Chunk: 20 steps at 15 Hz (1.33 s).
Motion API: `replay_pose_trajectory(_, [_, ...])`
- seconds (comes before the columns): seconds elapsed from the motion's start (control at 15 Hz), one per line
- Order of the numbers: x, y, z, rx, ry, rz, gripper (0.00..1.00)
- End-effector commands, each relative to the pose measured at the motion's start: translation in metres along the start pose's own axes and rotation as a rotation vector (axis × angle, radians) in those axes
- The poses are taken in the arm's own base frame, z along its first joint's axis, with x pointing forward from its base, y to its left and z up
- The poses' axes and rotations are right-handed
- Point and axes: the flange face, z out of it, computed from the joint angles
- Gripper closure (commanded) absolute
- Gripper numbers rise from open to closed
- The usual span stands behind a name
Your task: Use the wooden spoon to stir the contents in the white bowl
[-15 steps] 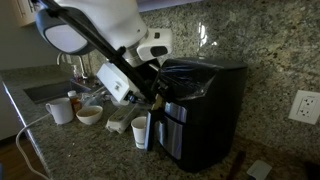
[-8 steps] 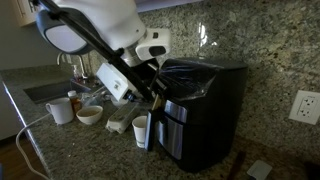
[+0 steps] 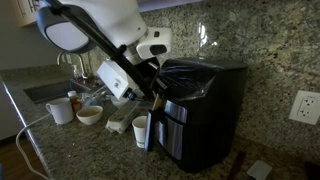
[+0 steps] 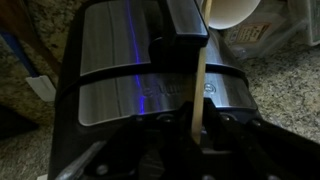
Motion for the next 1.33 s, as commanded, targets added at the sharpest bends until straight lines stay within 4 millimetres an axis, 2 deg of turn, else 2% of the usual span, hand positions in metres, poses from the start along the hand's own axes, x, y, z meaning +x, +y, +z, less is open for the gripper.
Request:
replay_pose_trajectory(0.0, [0.014,0.007,-0.017,-0.011,-0.002,0.015,0.93])
replay_pose_trajectory(0.67, [0.052,0.016,-0.049,-0.002,-0.024,0.068,0.94])
replay_pose_trajectory(1.27, [0.067,0.035,-0.074,0.022,0.003,0.124,0.94])
